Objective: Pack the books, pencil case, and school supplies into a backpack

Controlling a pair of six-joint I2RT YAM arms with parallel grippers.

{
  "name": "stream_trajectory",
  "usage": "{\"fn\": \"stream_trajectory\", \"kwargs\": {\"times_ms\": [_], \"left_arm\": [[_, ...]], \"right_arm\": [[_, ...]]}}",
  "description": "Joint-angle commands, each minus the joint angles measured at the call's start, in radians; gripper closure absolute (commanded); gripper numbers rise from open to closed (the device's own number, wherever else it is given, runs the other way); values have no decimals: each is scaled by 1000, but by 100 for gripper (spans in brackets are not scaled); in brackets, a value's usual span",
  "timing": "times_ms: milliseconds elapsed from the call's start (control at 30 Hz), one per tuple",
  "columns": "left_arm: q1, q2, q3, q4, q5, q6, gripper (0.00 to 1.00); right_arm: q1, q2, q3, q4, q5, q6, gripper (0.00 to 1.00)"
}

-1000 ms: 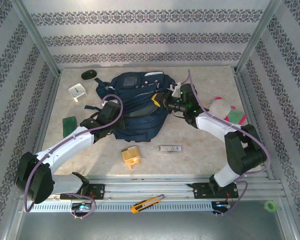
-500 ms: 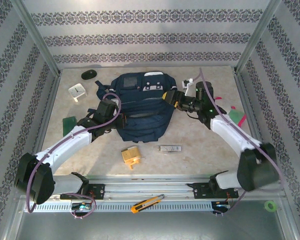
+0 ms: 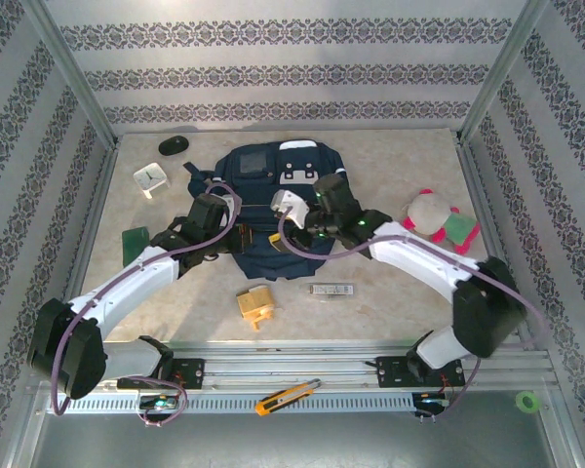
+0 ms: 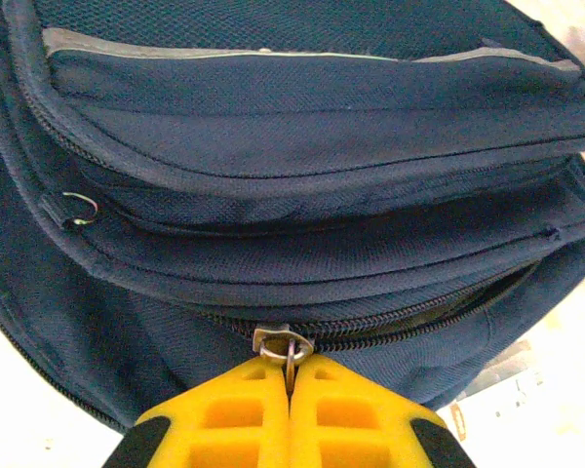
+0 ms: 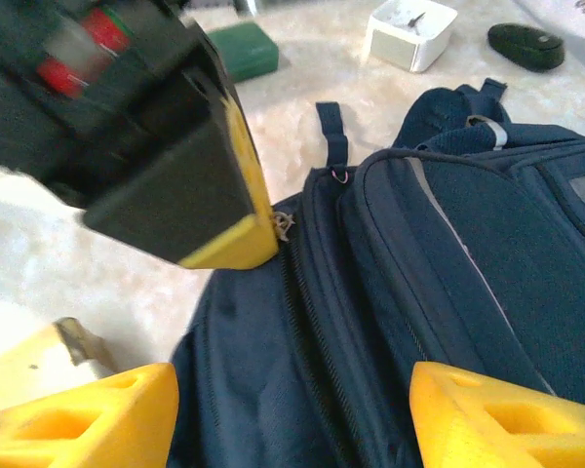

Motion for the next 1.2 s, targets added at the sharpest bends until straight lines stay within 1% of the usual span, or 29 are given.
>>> {"fn": "stream_trajectory", "kwargs": {"times_ms": [0,100,133,167,233,300,333,367,400,467,600,700,933,1033,1167], "left_arm": [[11,-41,-4,76,67,25,100],[11,-47,-3,80,76,34,100],[10,-47,-3,80,79,36,100],[11,-45,-3,79,77,37,100],[16,-43,-2,62,49,41,100],[33,-41,3,25,-1,47,100],[45,-41,5,10,-15,50,100],[64,-41,3,0,-27,54,100],[83,-42,0,-6,-32,62,100],[119,-38,0,-18,-42,84,100],[188,-8,6,-12,-35,140,100],[216,31,42,-8,-33,186,100],[292,153,95,51,-78,228,100],[332,205,96,105,-95,235,100],[383,284,107,198,-88,228,100]], "right_arm": [[16,76,61,44,-9,-196,37],[17,141,74,77,-25,-242,39],[16,157,80,73,-17,-255,41],[16,170,90,67,-6,-272,45],[13,176,87,69,17,-299,63],[-1,149,75,77,-2,-308,84],[-14,133,68,79,-45,-311,94],[-38,112,62,83,-121,-321,100],[-63,94,55,90,-192,-317,100],[-107,71,61,81,-296,-320,100],[-182,46,91,17,-444,-397,100],[-226,45,128,-31,-545,-443,100],[-294,53,203,-90,-662,-488,100],[-324,56,236,-93,-693,-487,100],[-354,69,280,-94,-741,-473,100]]}}
